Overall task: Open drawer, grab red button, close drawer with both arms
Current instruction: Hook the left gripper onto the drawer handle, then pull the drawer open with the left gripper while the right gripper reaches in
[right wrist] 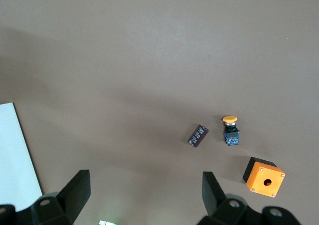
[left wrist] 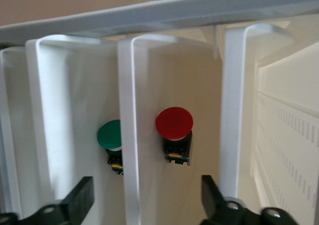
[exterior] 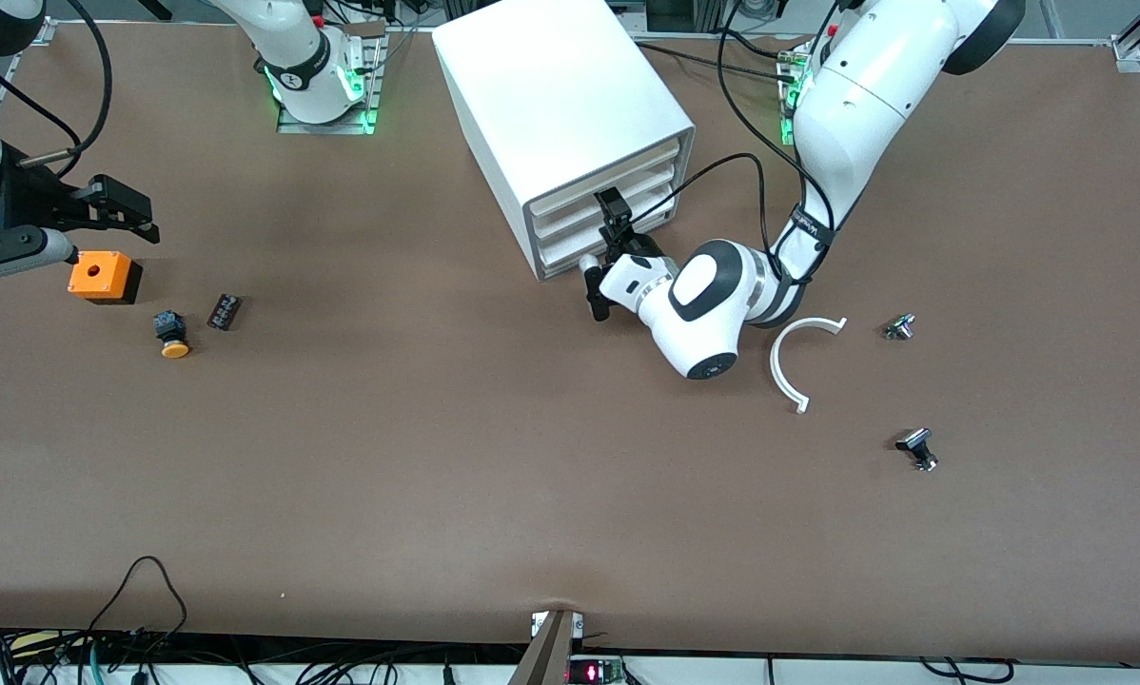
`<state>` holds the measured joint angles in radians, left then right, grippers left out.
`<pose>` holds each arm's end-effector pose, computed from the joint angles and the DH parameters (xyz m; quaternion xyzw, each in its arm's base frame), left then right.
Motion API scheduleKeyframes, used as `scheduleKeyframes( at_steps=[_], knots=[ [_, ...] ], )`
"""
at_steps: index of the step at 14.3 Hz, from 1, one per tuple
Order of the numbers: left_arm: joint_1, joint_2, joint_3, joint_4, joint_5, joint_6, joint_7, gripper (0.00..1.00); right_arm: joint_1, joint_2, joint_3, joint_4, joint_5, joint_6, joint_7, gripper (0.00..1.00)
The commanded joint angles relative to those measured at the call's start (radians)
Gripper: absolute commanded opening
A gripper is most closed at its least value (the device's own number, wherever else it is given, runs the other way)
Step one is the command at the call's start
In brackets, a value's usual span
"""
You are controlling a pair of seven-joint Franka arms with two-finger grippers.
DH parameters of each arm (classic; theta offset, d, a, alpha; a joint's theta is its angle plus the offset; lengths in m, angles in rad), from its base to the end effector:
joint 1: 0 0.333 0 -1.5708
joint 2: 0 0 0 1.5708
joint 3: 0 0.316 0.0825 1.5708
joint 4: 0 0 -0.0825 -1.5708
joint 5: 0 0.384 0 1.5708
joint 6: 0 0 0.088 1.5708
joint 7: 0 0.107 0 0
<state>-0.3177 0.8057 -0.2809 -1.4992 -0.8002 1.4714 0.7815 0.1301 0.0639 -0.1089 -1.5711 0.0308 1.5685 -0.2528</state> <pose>0.4965 -0.4051 0.2171 0.6898 -0.4213 -0.3107 0.5001 0.5714 0.0173 0.5884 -0.9901 -0.1360 0.0315 0.0157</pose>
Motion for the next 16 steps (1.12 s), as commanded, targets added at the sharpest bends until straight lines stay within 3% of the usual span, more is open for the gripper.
scheduleKeyframes(
  at_steps=[1, 3, 6, 16],
  knots=[
    [0.002, -0.031, -0.007, -0.016, -0.025, -0.011, 0.004, 0.48, -0.009, 0.019, 0.008, 0.025, -0.006, -0.002, -0.002, 0.99],
    [0.002, -0.031, -0.007, -0.015, -0.019, -0.010, 0.004, 0.23, -0.009, 0.020, 0.009, 0.025, -0.005, -0.001, 0.004, 0.99],
    [-0.001, -0.026, -0.004, -0.012, -0.010, -0.002, 0.002, 0.02, -0.009, 0.020, 0.008, 0.025, -0.009, -0.001, -0.005, 0.99],
    [0.002, 0.020, 0.031, 0.039, 0.030, 0.035, 0.001, 0.00, -0.040, 0.066, 0.006, 0.025, 0.000, 0.036, -0.011, 0.99]
  ],
)
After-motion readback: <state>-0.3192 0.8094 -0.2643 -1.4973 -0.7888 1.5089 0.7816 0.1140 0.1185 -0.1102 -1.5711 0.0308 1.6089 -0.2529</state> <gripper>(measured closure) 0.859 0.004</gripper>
